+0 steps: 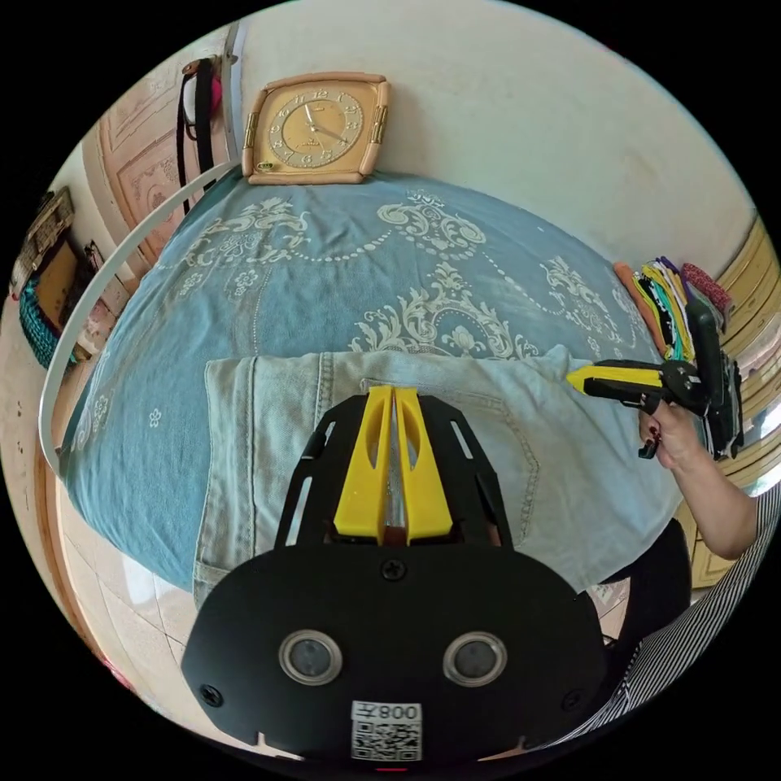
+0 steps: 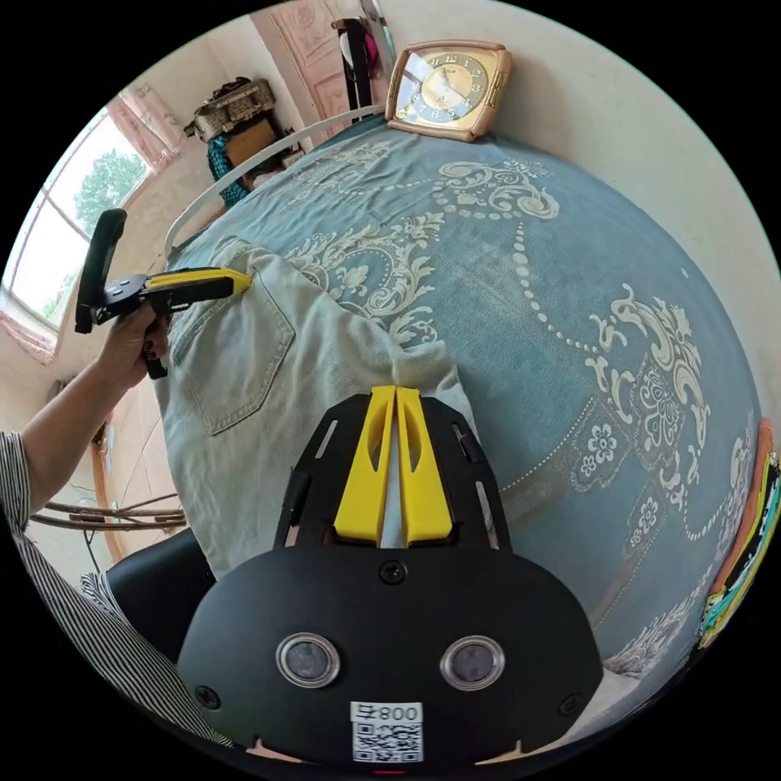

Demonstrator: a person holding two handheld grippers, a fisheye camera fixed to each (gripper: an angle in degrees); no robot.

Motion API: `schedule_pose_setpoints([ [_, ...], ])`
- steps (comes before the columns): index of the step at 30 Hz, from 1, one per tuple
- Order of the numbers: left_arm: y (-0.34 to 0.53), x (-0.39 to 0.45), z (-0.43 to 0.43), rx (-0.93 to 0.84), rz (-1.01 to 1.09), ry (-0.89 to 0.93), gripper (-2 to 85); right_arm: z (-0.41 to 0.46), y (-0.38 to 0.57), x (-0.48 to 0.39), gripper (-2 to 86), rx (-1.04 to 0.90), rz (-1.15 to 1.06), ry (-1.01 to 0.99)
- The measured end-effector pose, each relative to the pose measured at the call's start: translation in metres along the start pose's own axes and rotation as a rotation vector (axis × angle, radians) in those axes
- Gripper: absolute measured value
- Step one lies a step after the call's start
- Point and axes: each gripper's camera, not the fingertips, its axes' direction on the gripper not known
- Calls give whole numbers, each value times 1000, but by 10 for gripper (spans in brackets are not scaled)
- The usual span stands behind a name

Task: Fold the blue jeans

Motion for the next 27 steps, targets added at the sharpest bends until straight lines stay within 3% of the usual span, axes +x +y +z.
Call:
schedule_pose_setpoints([
  [5, 2, 74, 11, -44, 151, 134, 3, -50, 50, -5, 2, 87, 0, 27],
  [10, 7, 109, 56, -204, 160, 133, 2, -38, 109, -1, 1, -52, 71, 86],
  [15, -5, 126, 64, -209, 107, 167, 3, -30, 133, 14, 2, -97, 129, 76],
  [20, -22, 194, 57, -143, 217, 272, 5, -67, 161, 13, 2, -10, 149, 116],
  [27, -53, 325, 105, -194, 440, 398, 30, -83, 214, 44, 2, -27, 229, 165],
])
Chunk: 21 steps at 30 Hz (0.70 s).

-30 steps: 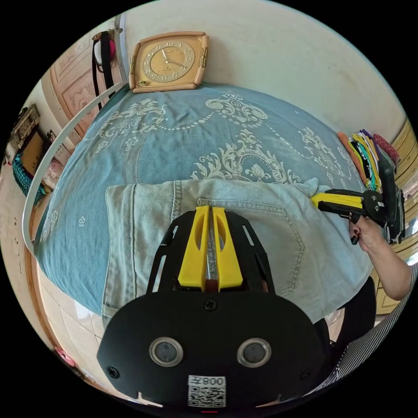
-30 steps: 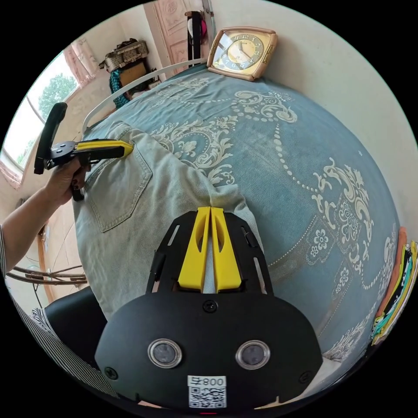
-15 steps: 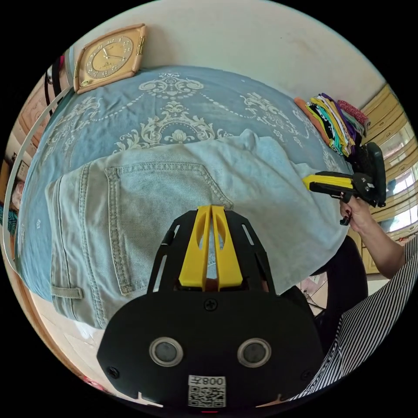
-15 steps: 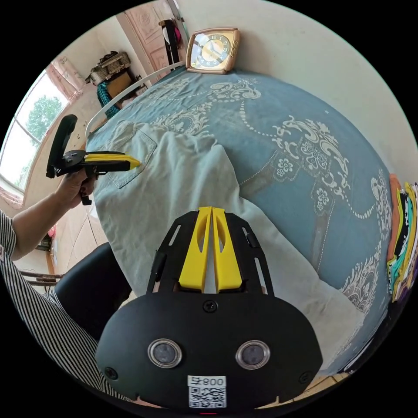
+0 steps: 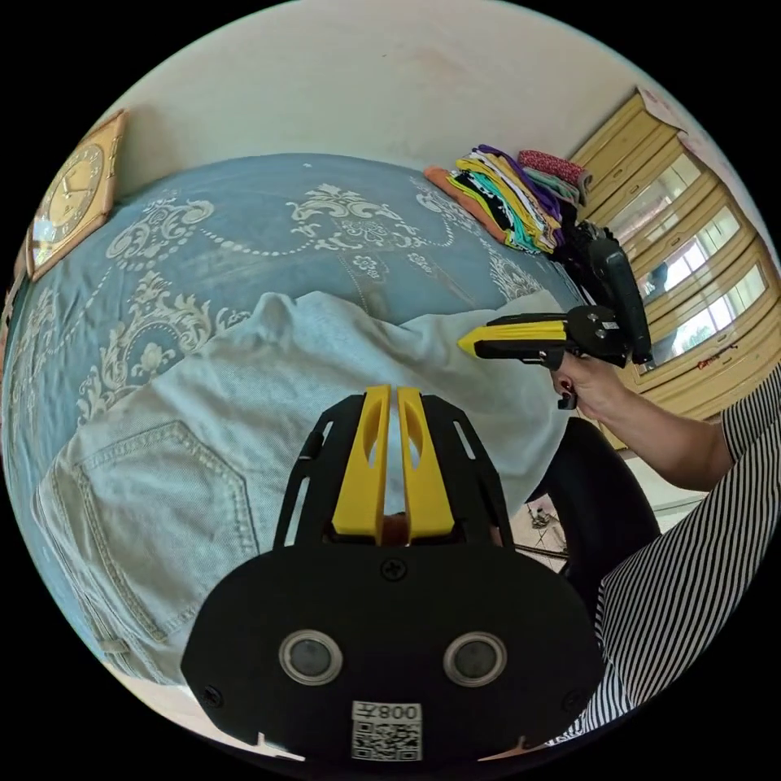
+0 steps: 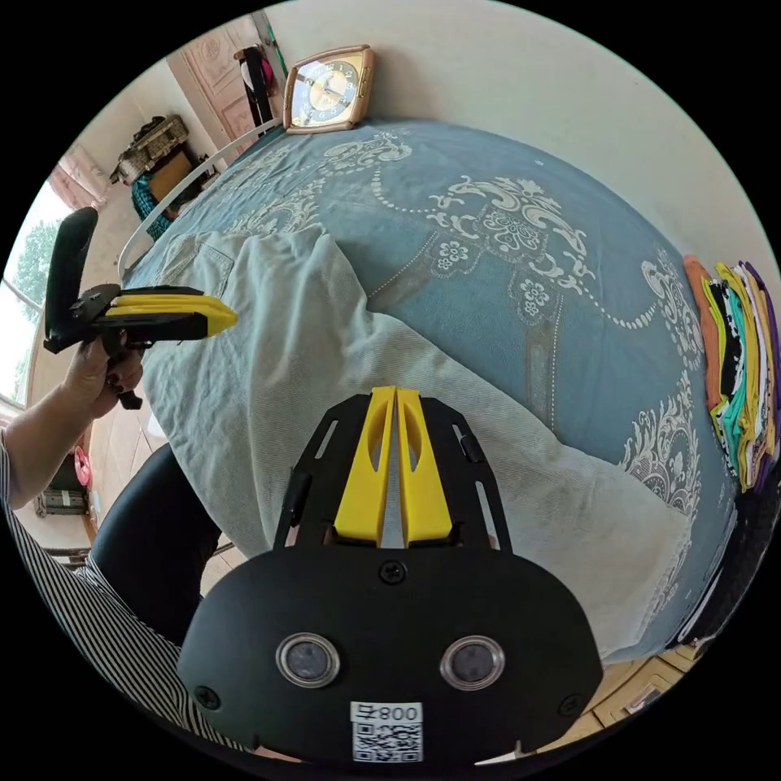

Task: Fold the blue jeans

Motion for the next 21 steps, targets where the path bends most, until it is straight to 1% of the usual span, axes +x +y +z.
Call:
schedule_pose_setpoints([
  [2, -35, 23, 25, -26, 66, -12, 50, -10, 7, 7, 3, 39, -10, 23],
  [3, -42, 28, 30, -31, 79, -22, 55, -15, 12, 13, 3, 48, -11, 69],
  [6, -72, 46, 67, -119, 126, -49, 59, -17, 24, 31, 7, 25, 19, 160],
  [7, -79, 51, 81, -153, 128, -77, 56, -15, 31, 39, 8, 4, 25, 150],
  [9, -87, 58, 87, -136, 118, -63, 50, -9, 42, 52, 10, -32, 35, 110],
  [11, -98, 70, 89, -120, 105, -49, 49, -18, 55, 67, 12, -7, 78, 52],
  [14, -114, 96, 92, -72, 125, -17, 52, -46, 86, 97, 17, 65, 176, 60],
  [16, -130, 118, 101, -62, 170, 5, 57, -68, 122, 130, 24, 95, 278, 124],
  [17, -144, 134, 109, -58, 207, 19, 61, -72, 132, 140, 28, 91, 306, 144],
  [19, -167, 159, 126, -61, 268, 41, 68, -81, 178, 180, 49, 45, 433, 229],
  [21, -191, 184, 146, -76, 316, 58, 72, -87, 216, 210, 66, -12, 535, 260],
])
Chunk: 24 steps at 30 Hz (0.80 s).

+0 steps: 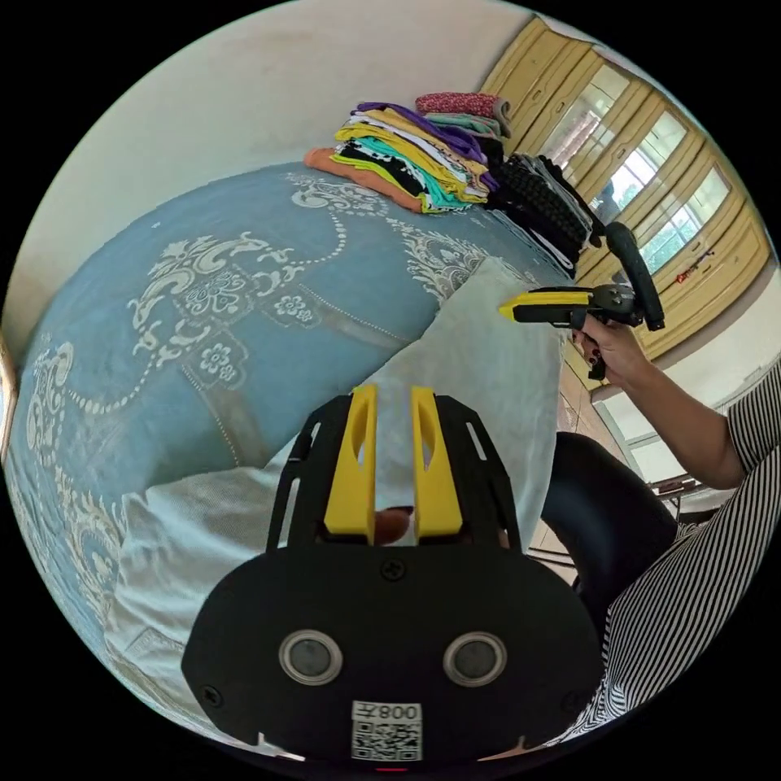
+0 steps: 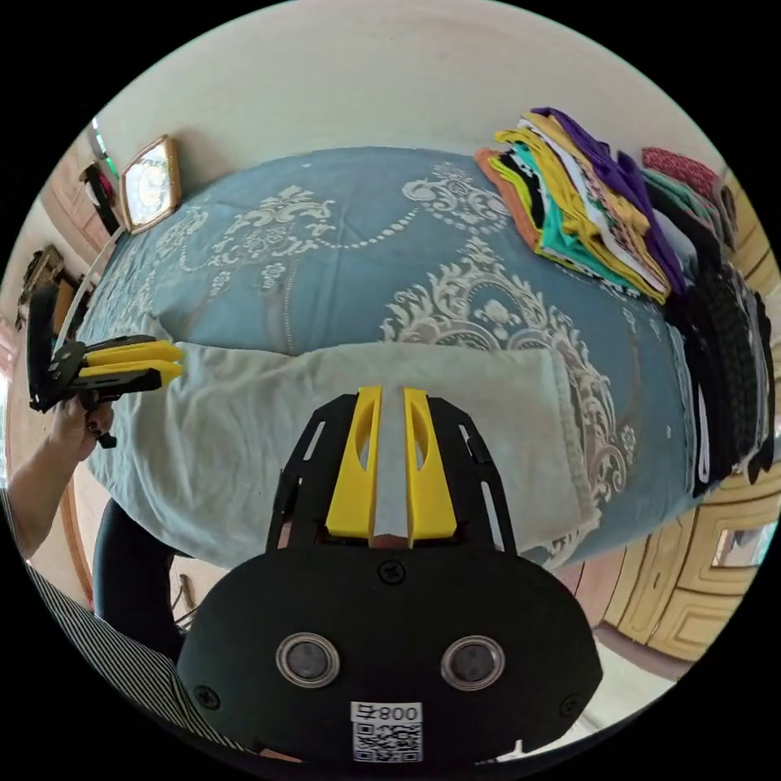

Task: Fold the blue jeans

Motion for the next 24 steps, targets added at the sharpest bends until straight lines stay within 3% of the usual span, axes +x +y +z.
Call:
schedule_pose_setpoints([
  [5, -81, 42, 58, -72, 122, 21, 74, -7, 56, 98, 69, -26, 227, 108],
  [7, -101, 55, 76, -105, 151, -3, 72, -7, 74, 131, 43, -7, 289, 49],
  [9, -116, 65, 89, -136, 164, -18, 67, -9, 82, 148, 34, 11, 318, -12],
  [15, -148, 87, 108, -150, 142, -34, 62, -32, 113, 181, 64, 133, 357, 67],
  [24, -193, 126, 132, -180, 170, -52, 9, -11, 130, 229, 44, 59, 362, 28],
])
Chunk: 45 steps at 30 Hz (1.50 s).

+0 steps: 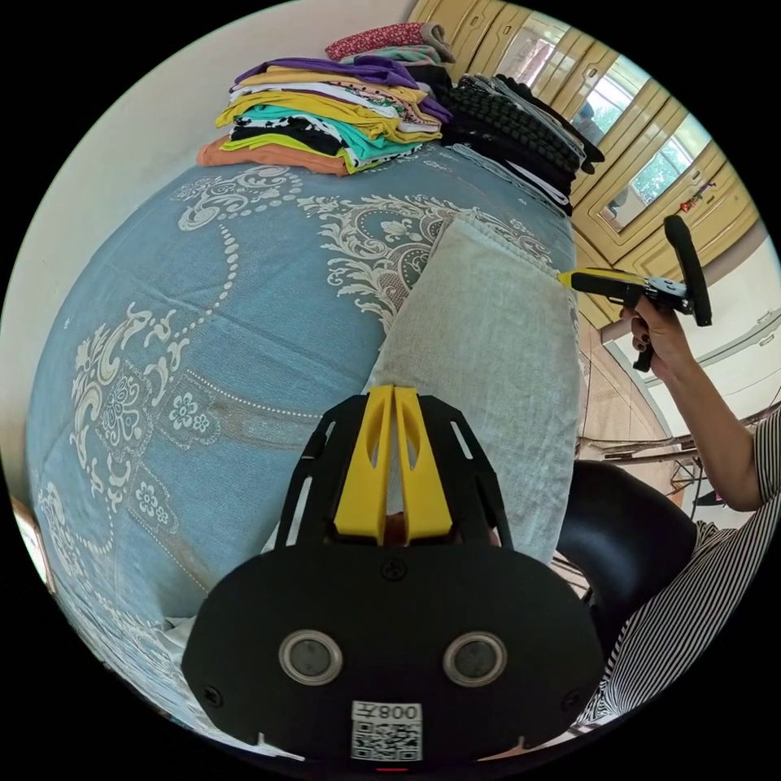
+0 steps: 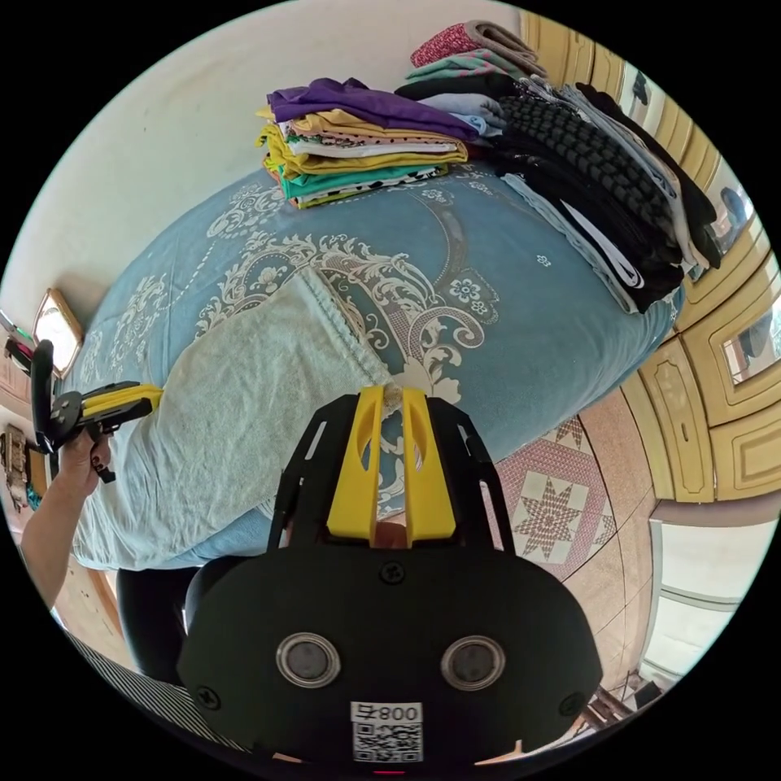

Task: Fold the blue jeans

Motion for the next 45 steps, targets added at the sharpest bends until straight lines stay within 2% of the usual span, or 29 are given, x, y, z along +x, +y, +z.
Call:
schedule_pose_setpoints([
  [10, -68, 30, -5, 108, -2, 41, 35, -1, 5, 55, 12, 0, -30, -71],
  [15, -123, 54, 17, 88, 73, 60, 70, 1, 8, 74, 12, 3, -42, -73],
  [20, -170, 75, 55, -21, 130, 27, 37, 3, 10, 94, 13, 9, -43, -97],
  [32, -195, 101, 34, 111, 142, 17, 4, -13, 13, 142, 13, 73, -48, -164],
  [39, -210, 103, 58, 43, 116, -13, 4, 15, 12, 166, 15, 7, -22, -176],
  [45, -214, 105, 40, 121, 115, -51, 5, 12, 11, 188, 17, 54, 11, -263],
])
